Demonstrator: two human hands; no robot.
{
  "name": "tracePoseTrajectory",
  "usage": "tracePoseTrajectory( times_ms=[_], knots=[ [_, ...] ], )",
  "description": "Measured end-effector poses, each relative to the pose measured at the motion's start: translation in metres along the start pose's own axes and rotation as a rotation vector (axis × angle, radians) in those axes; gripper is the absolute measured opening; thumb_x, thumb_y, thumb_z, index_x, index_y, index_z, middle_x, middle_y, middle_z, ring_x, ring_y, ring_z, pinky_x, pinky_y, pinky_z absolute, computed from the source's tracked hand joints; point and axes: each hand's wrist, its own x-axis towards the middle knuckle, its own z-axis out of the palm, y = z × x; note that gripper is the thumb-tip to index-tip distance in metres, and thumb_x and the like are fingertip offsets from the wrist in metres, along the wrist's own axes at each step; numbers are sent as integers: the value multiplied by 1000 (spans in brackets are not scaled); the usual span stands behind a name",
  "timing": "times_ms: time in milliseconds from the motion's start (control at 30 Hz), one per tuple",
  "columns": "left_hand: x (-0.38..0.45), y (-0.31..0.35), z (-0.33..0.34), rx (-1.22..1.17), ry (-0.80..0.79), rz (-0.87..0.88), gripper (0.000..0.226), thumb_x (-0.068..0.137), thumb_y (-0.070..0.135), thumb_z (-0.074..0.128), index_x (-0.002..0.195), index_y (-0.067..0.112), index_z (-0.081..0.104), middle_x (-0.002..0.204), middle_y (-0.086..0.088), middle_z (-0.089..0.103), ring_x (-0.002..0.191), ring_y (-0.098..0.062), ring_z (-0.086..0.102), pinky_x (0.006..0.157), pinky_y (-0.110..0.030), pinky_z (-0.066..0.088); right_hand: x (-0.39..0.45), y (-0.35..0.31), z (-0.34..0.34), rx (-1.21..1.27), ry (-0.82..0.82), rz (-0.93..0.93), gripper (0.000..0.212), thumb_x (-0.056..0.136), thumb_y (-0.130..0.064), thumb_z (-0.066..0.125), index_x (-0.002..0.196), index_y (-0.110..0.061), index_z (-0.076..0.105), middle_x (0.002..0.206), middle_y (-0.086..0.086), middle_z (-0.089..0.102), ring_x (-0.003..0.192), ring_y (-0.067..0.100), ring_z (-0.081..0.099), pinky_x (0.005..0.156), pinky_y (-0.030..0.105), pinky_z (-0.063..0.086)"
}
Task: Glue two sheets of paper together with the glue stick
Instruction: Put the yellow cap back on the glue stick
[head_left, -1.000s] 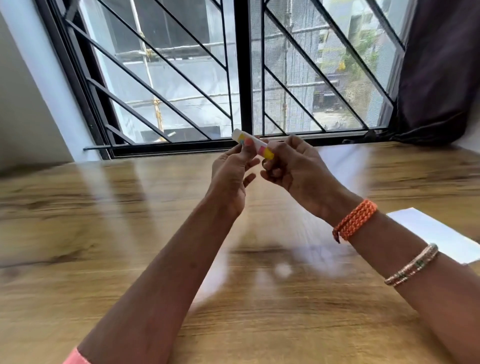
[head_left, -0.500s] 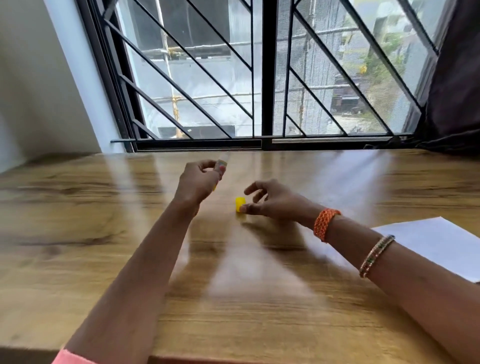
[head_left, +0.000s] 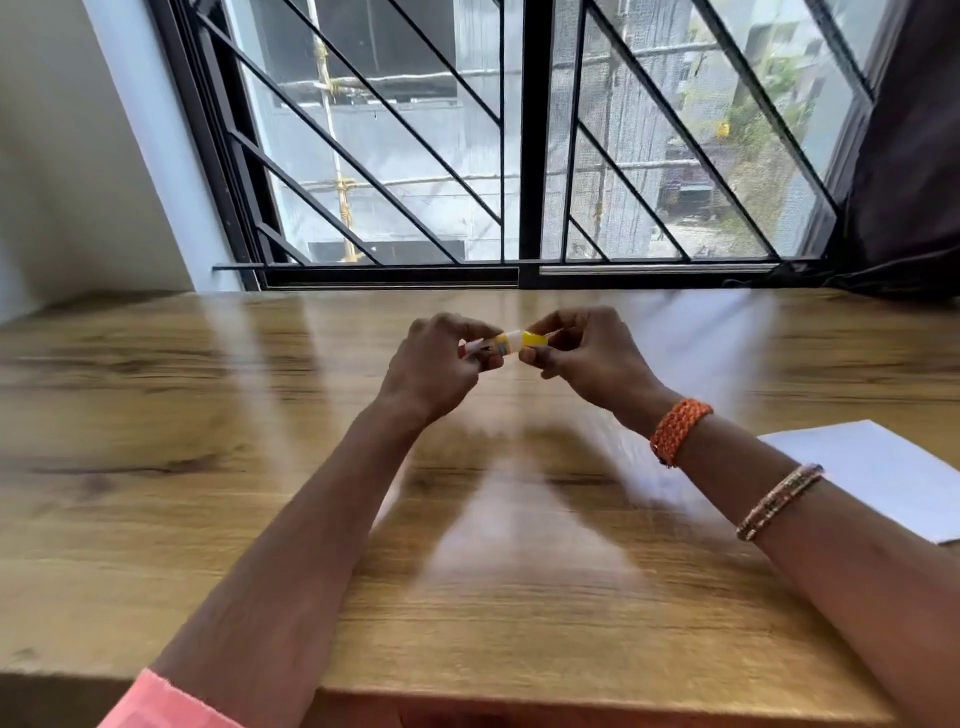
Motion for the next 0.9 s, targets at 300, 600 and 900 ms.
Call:
tracePoseTrajectory(
  times_ms=[300, 600, 900],
  knots=[
    [-12, 24, 18, 246, 162, 400, 32, 75, -7, 59, 88, 19, 73, 75, 3, 72, 76, -18, 66, 62, -26, 48, -14, -16, -15, -308, 96, -86, 13, 78, -8, 62, 69, -2, 70, 54, 4, 53, 50, 12, 43, 43, 14, 32],
    [-39, 48, 49, 417, 256, 442, 23, 69, 6, 74, 83, 23, 72, 73, 5, 74, 65, -21, 69, 64, -23, 49, -32, -11, -59, 9, -217, 375, 27, 91, -25, 57, 74, -7, 68, 51, -4, 51, 54, 13, 41, 51, 23, 37],
    [-37, 43, 59, -447, -33, -220, 17, 83, 6, 66, 100, 5, 67, 92, -11, 71, 82, -20, 66, 67, -23, 57, -59, 38, -133, -288, -435, 279, 19, 94, -13, 57, 107, -10, 70, 90, 4, 66, 77, 6, 55, 67, 9, 42]
  ],
)
